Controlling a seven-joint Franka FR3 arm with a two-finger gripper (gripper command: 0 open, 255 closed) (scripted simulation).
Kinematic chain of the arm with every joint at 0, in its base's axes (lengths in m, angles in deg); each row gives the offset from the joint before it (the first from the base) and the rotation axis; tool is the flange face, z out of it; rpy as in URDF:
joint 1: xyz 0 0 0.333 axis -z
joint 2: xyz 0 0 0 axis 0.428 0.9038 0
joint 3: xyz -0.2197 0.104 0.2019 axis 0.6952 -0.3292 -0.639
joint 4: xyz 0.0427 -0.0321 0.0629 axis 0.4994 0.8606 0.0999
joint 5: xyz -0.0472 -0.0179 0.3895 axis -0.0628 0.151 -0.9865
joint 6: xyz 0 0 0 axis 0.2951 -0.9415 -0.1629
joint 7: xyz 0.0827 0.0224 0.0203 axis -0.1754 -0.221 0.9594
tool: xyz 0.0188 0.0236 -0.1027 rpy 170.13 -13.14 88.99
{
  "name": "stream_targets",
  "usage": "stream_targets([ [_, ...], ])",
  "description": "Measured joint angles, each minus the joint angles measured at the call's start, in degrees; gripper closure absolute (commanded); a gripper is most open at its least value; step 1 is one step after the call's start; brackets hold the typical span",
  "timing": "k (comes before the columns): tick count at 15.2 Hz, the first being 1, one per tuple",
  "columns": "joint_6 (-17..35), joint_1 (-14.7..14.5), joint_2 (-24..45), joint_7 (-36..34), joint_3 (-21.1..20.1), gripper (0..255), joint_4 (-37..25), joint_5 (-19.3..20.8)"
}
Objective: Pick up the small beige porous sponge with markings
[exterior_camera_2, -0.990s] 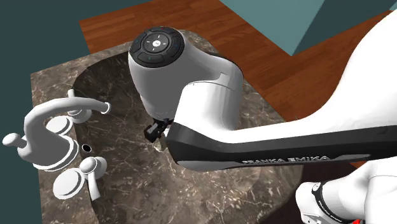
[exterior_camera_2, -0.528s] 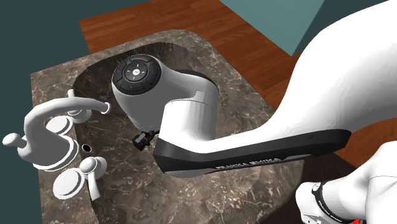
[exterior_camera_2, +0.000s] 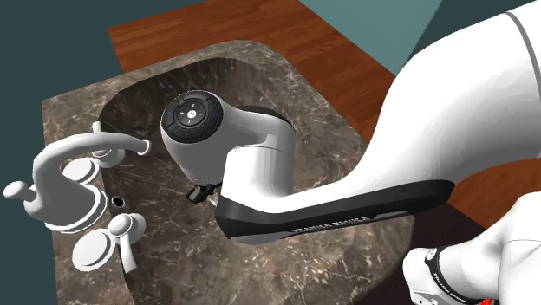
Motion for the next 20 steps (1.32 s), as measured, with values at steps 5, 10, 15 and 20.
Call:
stream_targets([
  [5, 0.1, 0.0, 0.0, 0.0, 0.0, 255, 0.1, 0.0],
  [10, -1.3, 0.2, -0.9, 0.7, -0.2, 255, -0.4, -0.8],
  [15, -4.6, 0.4, -2.9, 2.2, -0.6, 255, -2.1, -2.5],
  [20, -8.0, 0.5, -4.5, 3.6, -0.8, 255, -4.1, -4.0],
])
